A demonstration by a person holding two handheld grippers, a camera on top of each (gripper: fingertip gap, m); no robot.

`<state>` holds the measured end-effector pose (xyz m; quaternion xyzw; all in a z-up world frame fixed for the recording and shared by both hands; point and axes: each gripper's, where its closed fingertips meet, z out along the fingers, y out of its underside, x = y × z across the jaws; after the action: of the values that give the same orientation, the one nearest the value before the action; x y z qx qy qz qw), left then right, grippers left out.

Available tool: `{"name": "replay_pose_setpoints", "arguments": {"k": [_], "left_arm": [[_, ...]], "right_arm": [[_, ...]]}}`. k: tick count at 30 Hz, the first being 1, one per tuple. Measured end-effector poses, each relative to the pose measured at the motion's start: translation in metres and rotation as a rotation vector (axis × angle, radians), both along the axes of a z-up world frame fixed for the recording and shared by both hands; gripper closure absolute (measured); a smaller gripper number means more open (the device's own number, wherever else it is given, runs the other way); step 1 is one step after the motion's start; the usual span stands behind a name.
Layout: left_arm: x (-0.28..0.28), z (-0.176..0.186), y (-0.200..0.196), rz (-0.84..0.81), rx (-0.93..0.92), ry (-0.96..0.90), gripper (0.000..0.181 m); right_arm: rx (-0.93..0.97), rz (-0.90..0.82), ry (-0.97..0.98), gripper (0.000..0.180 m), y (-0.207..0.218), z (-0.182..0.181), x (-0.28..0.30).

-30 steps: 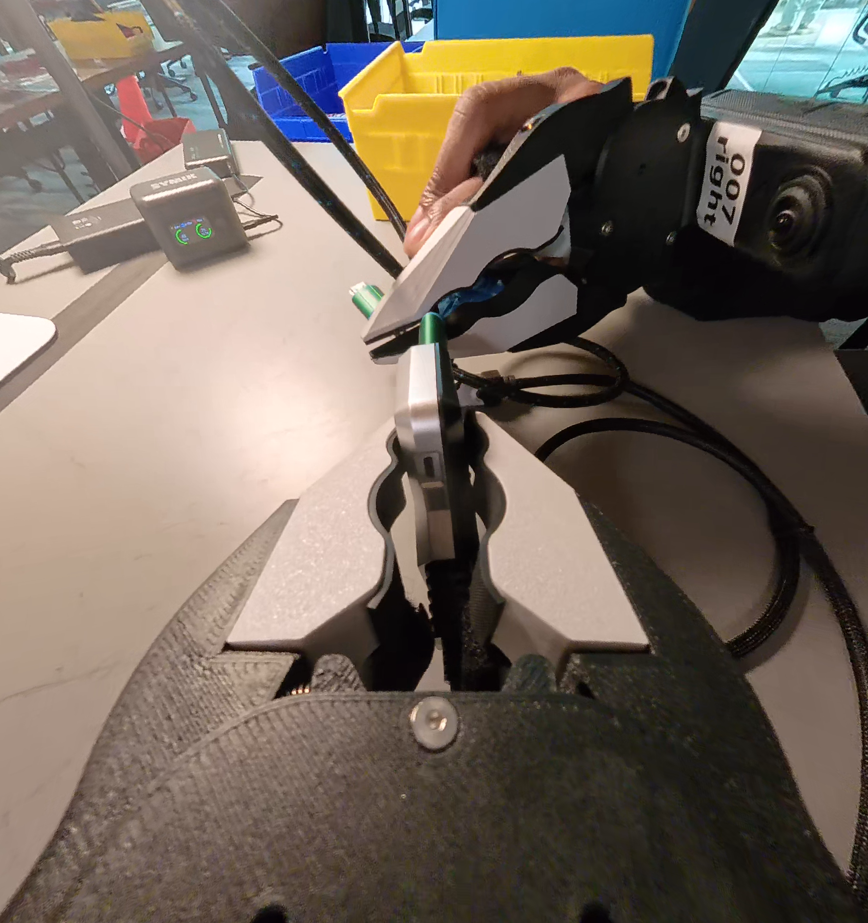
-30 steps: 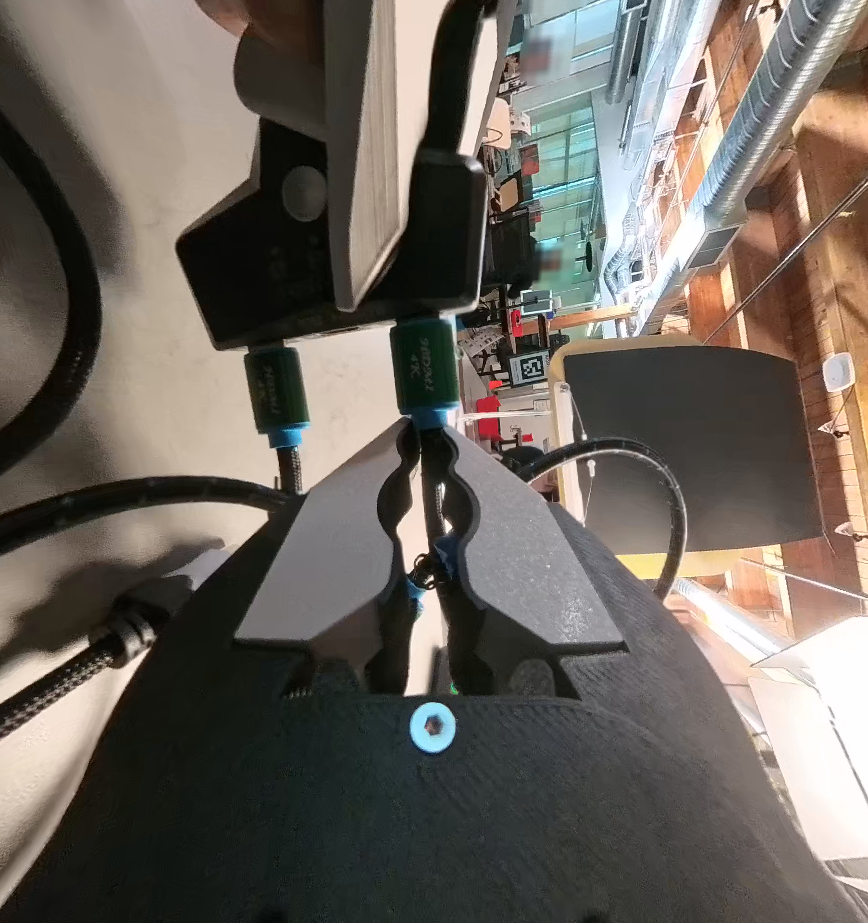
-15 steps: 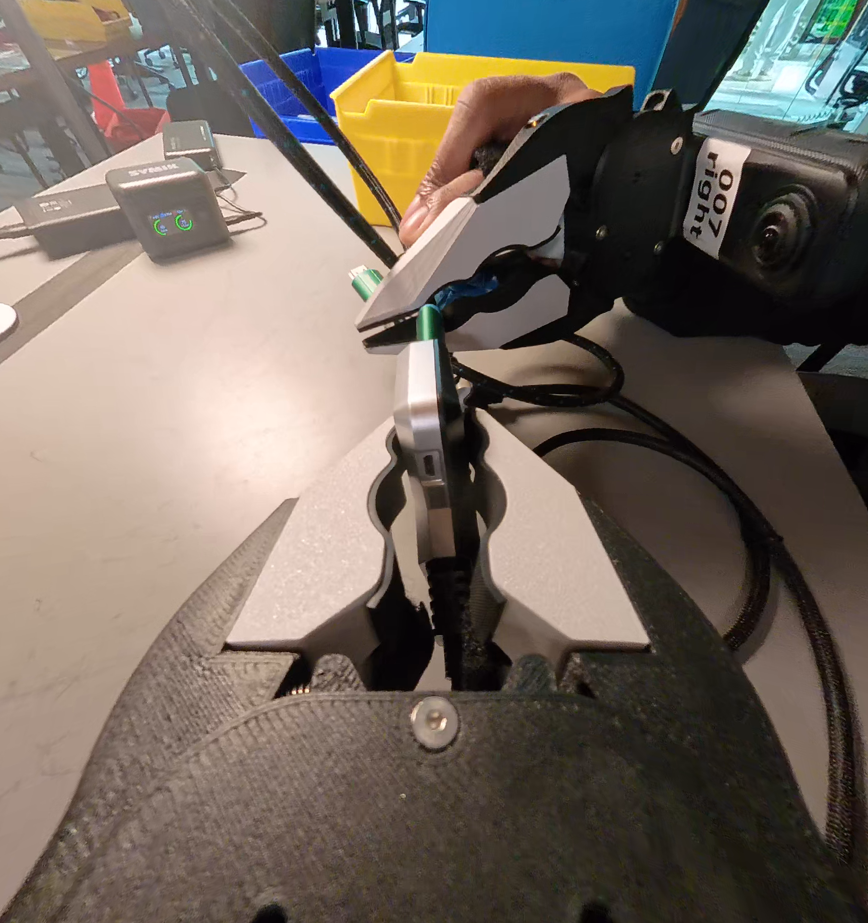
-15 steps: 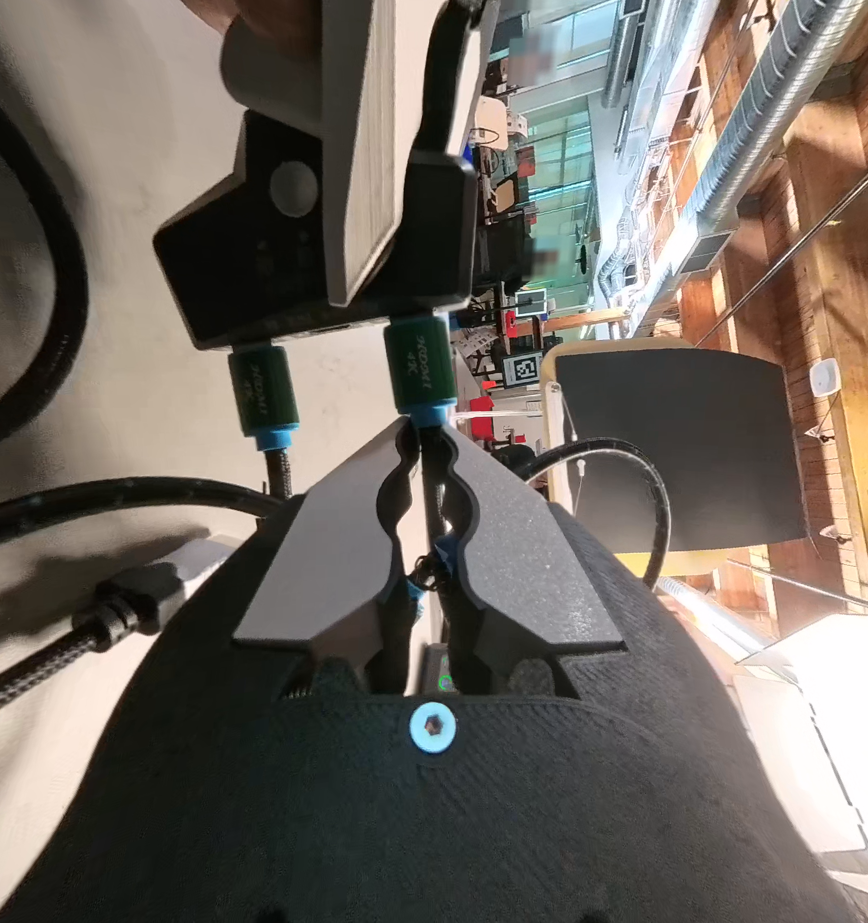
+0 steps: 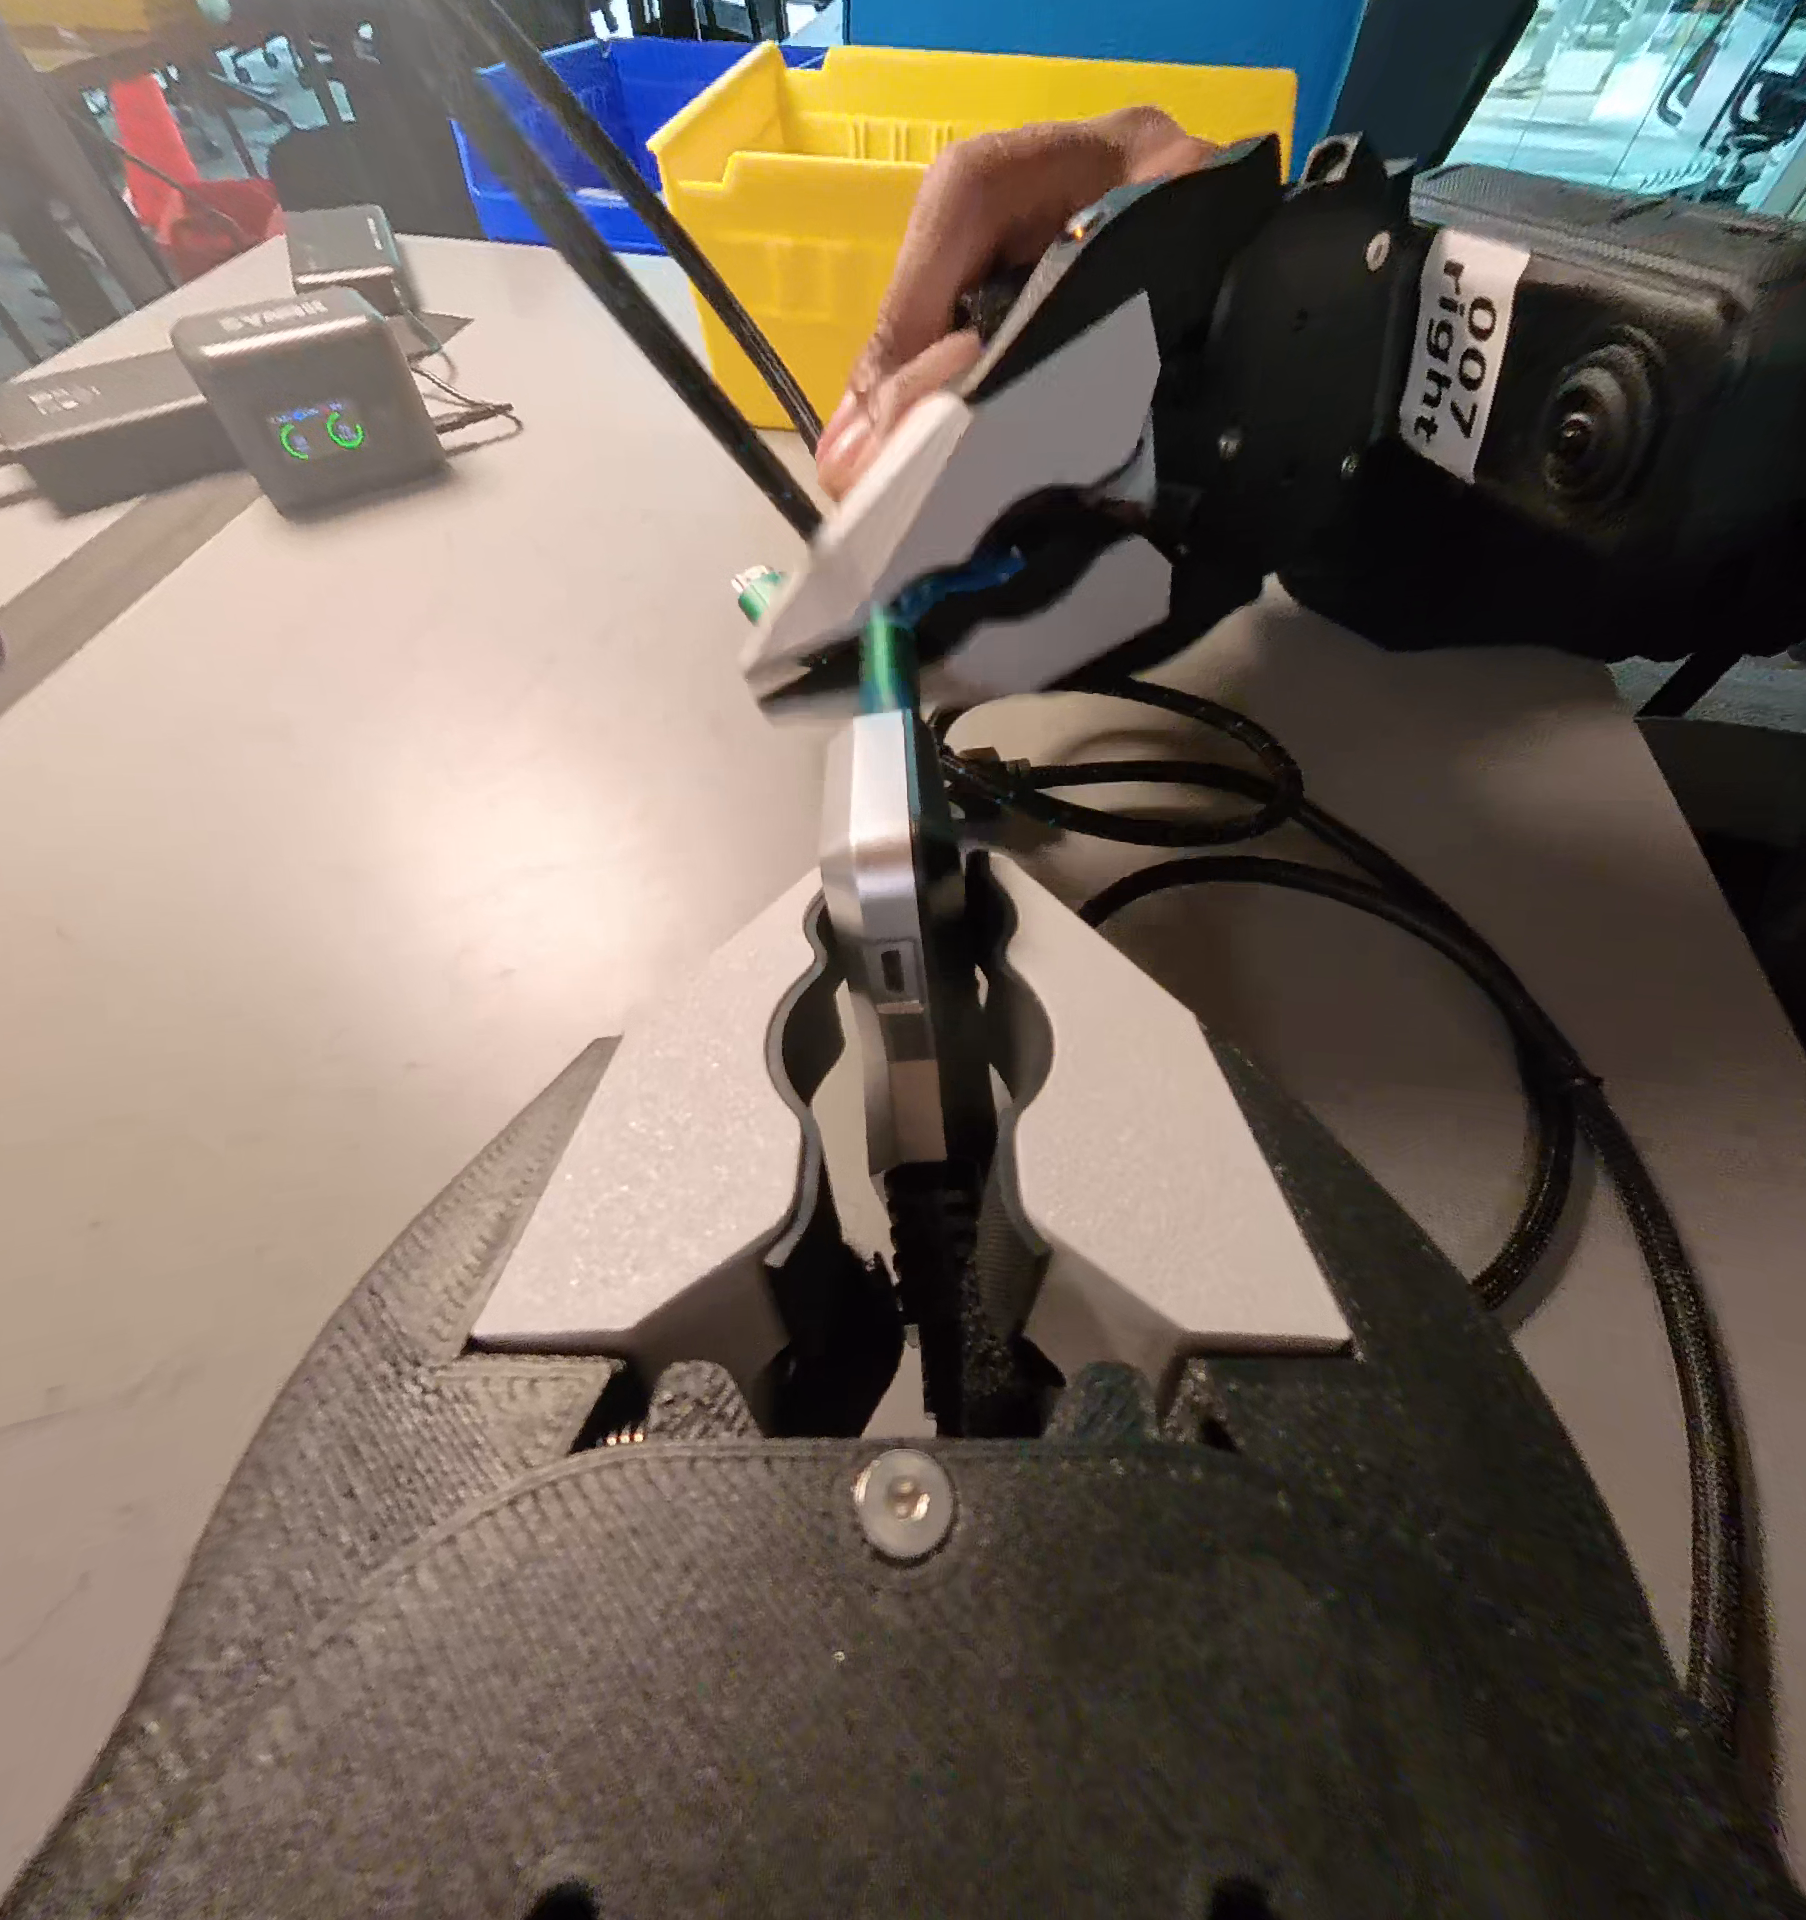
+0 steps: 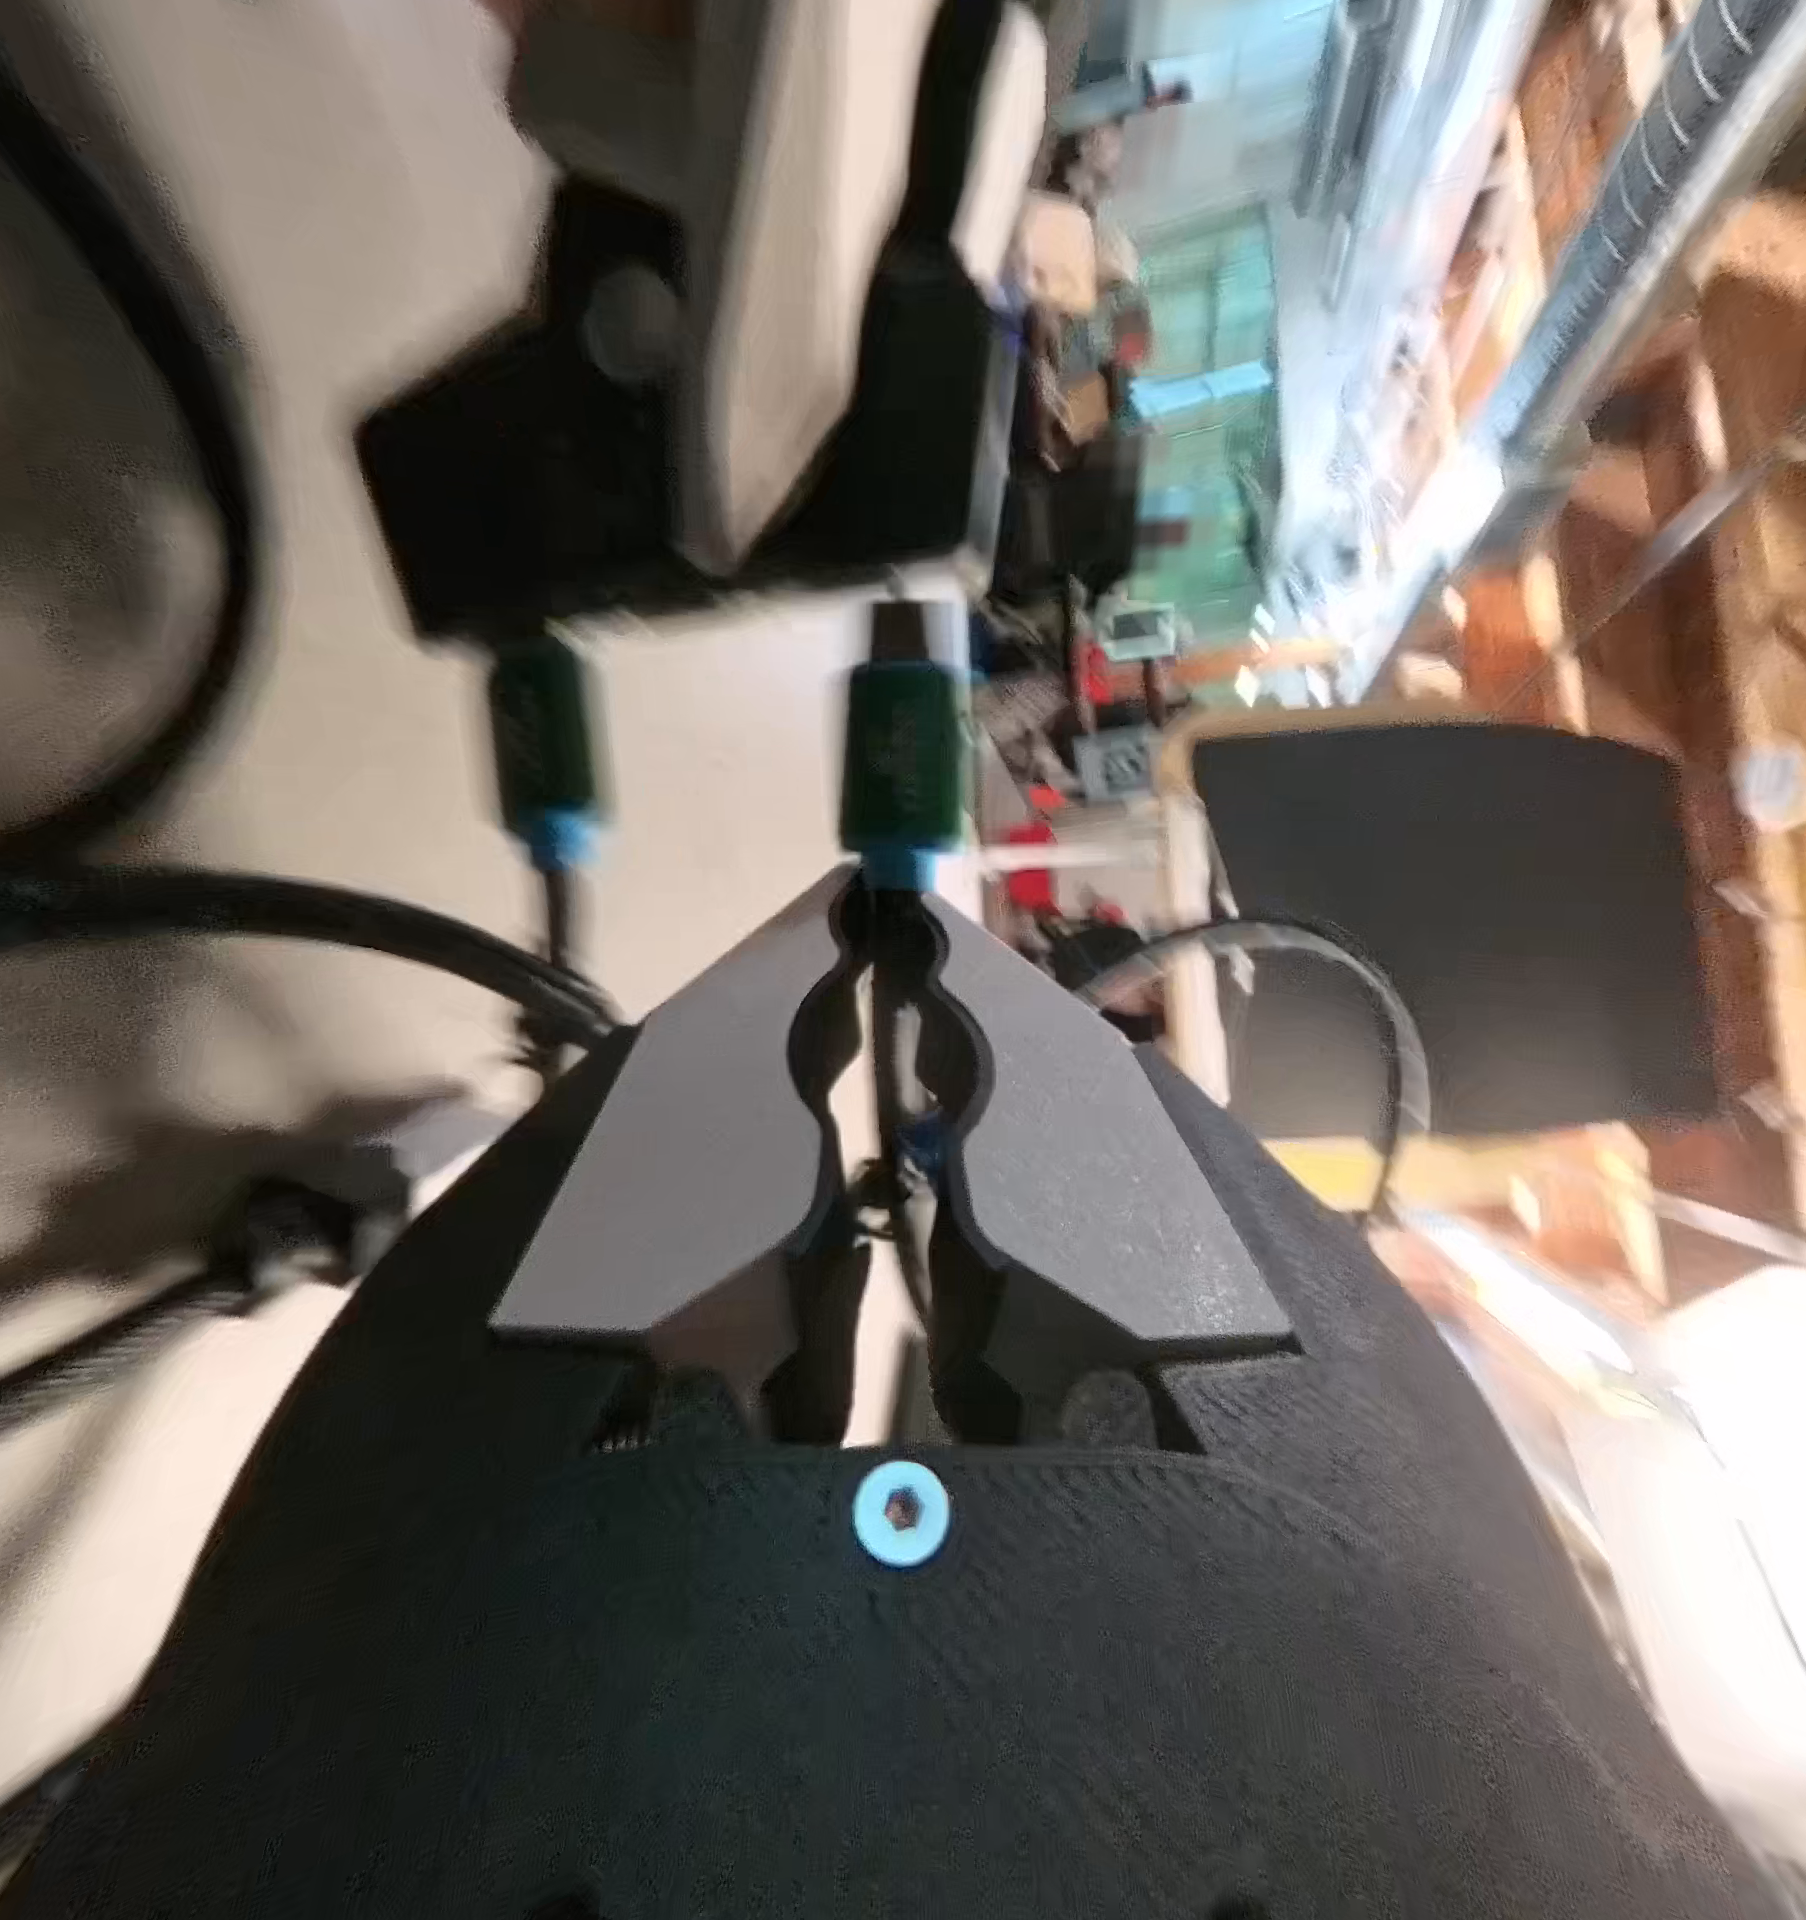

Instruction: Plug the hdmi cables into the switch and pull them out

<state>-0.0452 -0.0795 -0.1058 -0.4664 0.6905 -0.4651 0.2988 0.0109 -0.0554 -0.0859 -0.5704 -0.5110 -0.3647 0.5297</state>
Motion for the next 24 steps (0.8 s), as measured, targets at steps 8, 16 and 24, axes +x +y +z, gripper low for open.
{"name": "replay_pose_setpoints", "arguments": {"k": [8,16,24], "left_arm": [[-0.007,0.009,0.044,0.138,-0.083,-0.023,0.158],[-0.015,-0.018,0.063,0.205,-0.140,0.133,0.158],[-0.019,-0.021,0.079,0.270,-0.196,0.150,0.157]], "right_arm": [[-0.061,-0.093,0.193,0.175,-0.001,0.008,0.044],[-0.402,-0.217,0.420,0.176,-0.004,-0.034,0.062],[-0.534,-0.412,0.570,0.175,0.001,-0.074,0.078]]}}
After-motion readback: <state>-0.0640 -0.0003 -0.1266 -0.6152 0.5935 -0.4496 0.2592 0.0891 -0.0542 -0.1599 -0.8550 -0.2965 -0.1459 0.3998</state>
